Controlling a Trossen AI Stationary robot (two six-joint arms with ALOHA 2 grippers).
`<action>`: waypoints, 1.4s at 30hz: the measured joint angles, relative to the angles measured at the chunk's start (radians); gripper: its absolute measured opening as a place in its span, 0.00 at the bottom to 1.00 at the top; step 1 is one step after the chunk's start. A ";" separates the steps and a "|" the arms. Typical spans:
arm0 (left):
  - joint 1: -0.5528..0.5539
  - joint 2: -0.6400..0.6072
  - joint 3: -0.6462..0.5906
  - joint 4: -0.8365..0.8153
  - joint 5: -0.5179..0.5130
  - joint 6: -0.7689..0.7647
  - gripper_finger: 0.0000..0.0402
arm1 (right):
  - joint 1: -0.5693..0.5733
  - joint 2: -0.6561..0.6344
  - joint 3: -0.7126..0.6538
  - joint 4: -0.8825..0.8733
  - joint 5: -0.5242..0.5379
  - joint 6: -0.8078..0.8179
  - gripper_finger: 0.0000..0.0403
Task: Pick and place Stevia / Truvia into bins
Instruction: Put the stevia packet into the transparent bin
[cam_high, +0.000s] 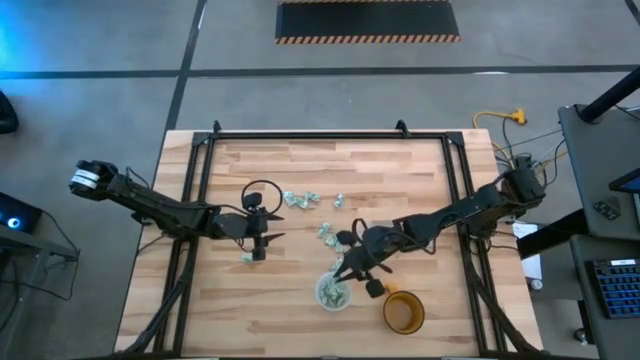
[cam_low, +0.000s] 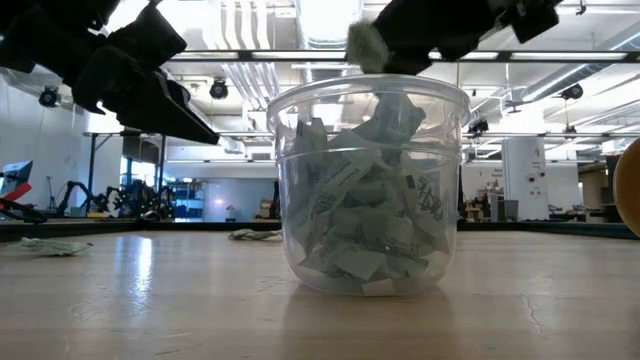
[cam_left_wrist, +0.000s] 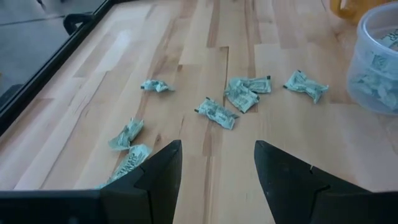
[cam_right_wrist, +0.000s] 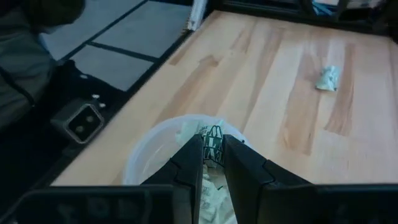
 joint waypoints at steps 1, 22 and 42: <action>0.000 0.000 0.000 0.001 0.000 0.000 0.46 | 0.000 0.014 -0.001 0.005 0.005 0.000 0.13; 0.000 0.000 0.000 0.017 0.000 0.000 0.46 | 0.006 0.109 0.064 -0.100 -0.017 0.042 0.32; 0.000 0.002 0.001 -0.230 0.262 -0.167 0.46 | 0.022 0.038 0.174 -0.409 -0.065 0.030 0.44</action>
